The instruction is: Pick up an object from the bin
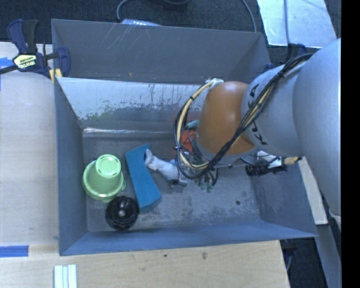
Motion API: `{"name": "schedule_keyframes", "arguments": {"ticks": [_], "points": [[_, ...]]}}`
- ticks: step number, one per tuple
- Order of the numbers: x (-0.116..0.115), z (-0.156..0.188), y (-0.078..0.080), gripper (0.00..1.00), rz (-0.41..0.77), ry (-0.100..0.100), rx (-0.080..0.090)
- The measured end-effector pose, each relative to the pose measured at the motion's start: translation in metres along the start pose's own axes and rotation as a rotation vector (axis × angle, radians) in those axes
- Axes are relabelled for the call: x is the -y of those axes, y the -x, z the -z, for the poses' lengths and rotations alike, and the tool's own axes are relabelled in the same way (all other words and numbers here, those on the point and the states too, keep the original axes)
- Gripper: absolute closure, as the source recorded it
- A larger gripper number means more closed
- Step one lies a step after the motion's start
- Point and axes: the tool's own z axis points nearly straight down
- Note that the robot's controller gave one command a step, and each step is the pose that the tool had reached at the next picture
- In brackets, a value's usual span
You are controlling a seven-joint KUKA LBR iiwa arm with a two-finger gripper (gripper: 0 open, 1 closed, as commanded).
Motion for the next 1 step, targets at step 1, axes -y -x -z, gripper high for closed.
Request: {"name": "schedule_keyframes", "arguments": {"ticks": [1], "points": [[0.0013,0.1213,0.0091,1.00,-0.024,0.000,0.002]]}}
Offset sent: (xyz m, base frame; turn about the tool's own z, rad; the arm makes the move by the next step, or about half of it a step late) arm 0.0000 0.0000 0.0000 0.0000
